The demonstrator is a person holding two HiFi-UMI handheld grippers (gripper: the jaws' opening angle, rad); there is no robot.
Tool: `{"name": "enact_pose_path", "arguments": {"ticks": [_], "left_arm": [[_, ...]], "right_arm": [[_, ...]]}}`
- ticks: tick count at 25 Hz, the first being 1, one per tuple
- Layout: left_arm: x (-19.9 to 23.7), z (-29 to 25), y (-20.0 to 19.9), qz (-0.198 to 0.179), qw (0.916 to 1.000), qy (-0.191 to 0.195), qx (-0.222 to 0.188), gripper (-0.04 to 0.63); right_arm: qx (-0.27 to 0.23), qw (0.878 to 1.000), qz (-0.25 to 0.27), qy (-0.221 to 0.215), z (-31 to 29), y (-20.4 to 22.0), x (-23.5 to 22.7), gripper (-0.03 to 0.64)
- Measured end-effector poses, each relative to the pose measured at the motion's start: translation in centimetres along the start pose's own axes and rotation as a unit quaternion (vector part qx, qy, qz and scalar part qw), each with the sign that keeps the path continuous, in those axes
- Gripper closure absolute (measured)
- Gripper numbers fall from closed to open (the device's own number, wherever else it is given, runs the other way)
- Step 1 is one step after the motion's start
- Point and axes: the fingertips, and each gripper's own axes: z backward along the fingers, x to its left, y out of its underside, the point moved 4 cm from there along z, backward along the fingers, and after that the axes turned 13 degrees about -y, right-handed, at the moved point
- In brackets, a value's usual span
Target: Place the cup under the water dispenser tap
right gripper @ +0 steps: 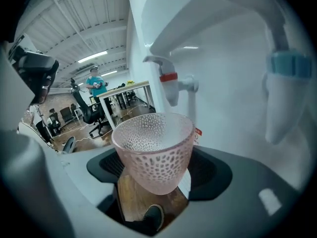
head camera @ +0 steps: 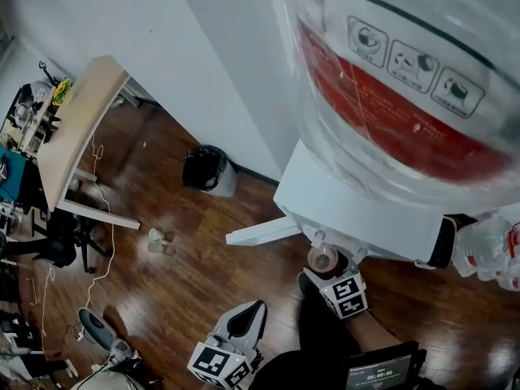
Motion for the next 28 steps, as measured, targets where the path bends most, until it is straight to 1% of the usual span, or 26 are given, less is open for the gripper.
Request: {"name": "enact_pose_path", "arguments": {"ticks": [2, 4, 8, 14, 20, 23, 28], "left_arm": [[0.5, -0.7, 1.0, 0.0, 1.0, 0.002, -0.001, 0.595], [1.1, -1.6, 1.5, 0.005, 0.9999, 0.003, -0.011, 0.595], [2.5, -3.2, 1.9, 0.011, 0.9998, 0.003, -0.019, 0.595], [4.1, -4.6, 2.5, 0.02, 0.9992, -0.002, -0.036, 0.595], [4.3, -6.0, 3.7, 0.033, 0.9989, 0.021, -0.027, 0.595], [4.6, -6.7, 3.8, 0.031, 0.999, 0.021, -0.023, 0.594], [4.6, -7.1, 4.0, 0.04, 0.9988, 0.02, -0.019, 0.594]], "right_arm": [[-0.002, 1.0, 0.003, 0.003, -0.7, 0.5, -0.3, 0.239], [-0.007, 1.0, 0.004, 0.011, -1.5, 1.0, -0.9, 0.239], [-0.015, 0.999, 0.005, 0.035, -3.4, 1.5, -3.0, 0.239], [-0.017, 0.999, 0.013, 0.047, -5.5, 2.1, -4.5, 0.239], [-0.012, 0.998, 0.037, 0.049, -6.7, 2.1, -5.3, 0.239], [-0.02, 0.998, 0.038, 0.052, -7.4, 2.2, -5.4, 0.239], [-0.035, 0.997, 0.03, 0.061, -7.5, 2.1, -5.4, 0.239]]}}
